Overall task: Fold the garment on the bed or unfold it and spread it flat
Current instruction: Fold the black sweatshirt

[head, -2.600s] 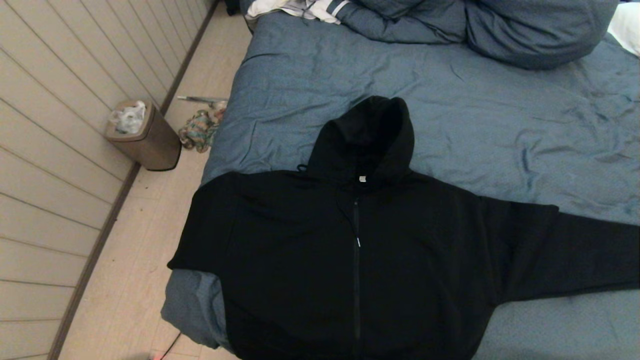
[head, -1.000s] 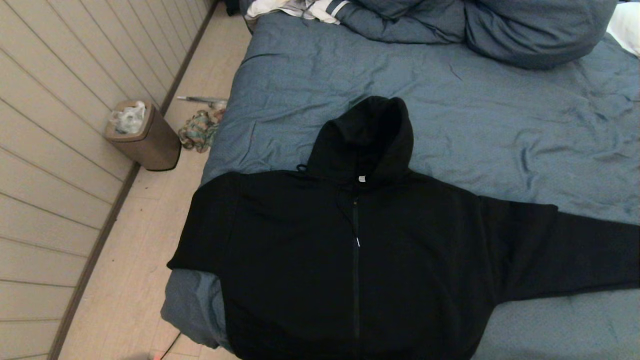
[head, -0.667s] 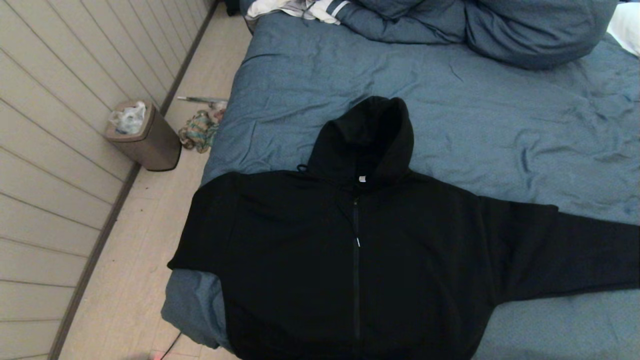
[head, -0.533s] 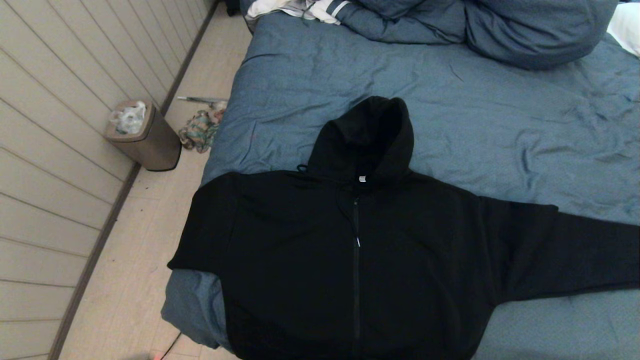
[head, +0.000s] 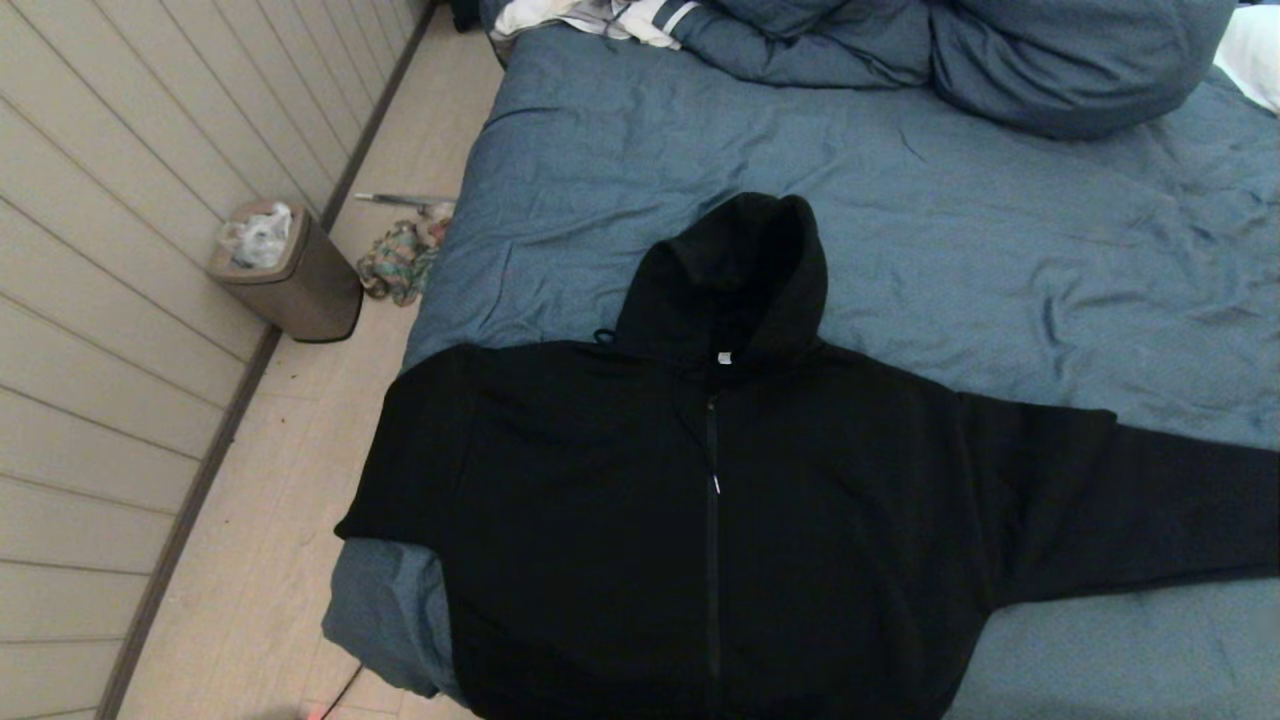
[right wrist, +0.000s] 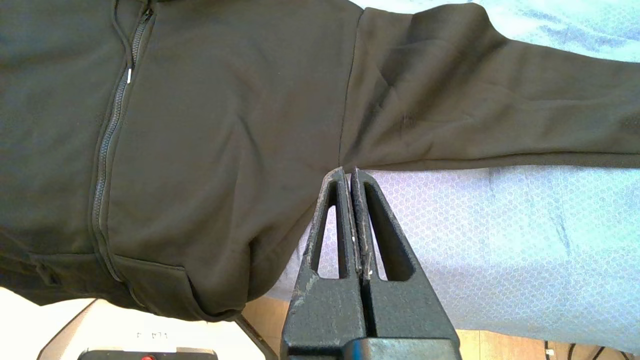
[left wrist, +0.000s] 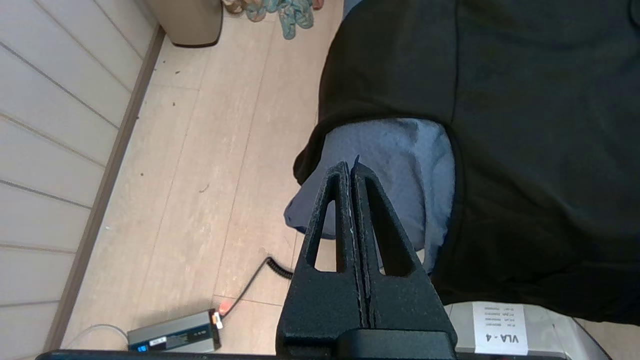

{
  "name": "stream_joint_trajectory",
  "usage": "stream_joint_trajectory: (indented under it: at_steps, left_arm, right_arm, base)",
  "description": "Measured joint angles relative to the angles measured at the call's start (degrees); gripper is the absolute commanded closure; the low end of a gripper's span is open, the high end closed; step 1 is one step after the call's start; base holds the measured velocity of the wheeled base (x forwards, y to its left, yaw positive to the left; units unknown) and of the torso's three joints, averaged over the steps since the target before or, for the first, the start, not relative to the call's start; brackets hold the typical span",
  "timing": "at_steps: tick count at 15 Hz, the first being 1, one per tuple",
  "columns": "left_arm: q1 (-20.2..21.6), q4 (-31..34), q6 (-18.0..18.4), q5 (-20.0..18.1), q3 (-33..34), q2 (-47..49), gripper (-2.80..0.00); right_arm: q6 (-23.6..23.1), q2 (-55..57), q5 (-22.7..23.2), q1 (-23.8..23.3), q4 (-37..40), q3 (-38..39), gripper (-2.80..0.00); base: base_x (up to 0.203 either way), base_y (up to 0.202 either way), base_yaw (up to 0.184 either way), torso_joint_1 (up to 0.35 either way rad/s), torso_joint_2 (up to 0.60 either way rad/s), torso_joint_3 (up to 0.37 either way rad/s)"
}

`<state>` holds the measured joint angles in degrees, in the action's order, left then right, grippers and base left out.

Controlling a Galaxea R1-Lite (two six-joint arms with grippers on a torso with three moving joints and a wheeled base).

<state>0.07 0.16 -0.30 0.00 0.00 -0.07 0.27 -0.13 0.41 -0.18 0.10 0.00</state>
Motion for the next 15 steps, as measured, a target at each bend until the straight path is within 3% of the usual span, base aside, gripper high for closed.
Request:
stream_joint_trajectory:
  at_steps: [15]
  left_arm:
    - [0.0,0.0,0.0,0.0,0.0,0.0,0.0]
  right_arm:
    - [0.0,0.0,0.0,0.0,0.0,0.0,0.0]
  base:
    - [0.0,0.0,0.0,0.0,0.0,0.0]
